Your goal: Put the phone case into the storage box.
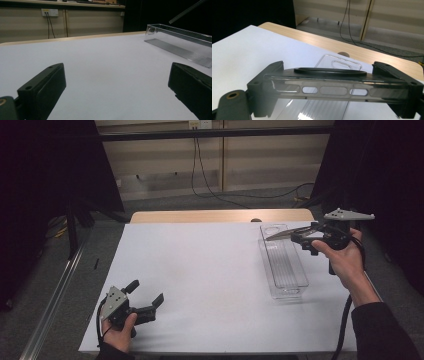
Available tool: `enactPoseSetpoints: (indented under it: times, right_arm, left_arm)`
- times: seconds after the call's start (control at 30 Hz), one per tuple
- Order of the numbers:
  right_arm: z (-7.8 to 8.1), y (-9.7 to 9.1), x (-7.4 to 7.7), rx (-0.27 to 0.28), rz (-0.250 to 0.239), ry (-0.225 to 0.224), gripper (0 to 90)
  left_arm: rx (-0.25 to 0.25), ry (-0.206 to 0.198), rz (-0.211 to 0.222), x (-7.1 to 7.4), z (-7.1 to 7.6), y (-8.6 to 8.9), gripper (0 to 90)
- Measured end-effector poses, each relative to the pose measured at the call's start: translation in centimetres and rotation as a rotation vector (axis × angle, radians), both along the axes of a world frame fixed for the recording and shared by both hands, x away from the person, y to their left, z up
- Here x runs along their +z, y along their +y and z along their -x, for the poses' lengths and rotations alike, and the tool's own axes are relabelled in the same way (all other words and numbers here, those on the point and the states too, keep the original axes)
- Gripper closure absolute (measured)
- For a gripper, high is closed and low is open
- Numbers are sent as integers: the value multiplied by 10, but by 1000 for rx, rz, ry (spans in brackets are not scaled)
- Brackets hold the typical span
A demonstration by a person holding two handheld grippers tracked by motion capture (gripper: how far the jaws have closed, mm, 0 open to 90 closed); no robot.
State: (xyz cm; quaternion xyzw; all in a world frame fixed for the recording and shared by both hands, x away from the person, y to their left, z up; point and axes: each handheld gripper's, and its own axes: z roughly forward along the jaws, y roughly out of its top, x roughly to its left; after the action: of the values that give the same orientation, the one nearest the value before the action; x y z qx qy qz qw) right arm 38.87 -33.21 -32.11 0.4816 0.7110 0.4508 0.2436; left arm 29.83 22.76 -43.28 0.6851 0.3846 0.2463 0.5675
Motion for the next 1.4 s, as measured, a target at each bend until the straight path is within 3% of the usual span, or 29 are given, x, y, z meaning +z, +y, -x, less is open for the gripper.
enactPoseSetpoints:
  times: [0.47, 0.93, 1.4]
  right_arm:
    - [-19, 12, -8, -93, 37, 48, 118]
    - [-32, 31, -20, -163, 108, 46, 118]
    - [-41, 42, -33, -222, 124, 67, 119]
  left_arm:
    - [15, -18, 0, 2, 1, 1, 15]
    - [13, -17, 5, 2, 1, 1, 15]
    - [7, -11, 0, 0, 0, 0, 15]
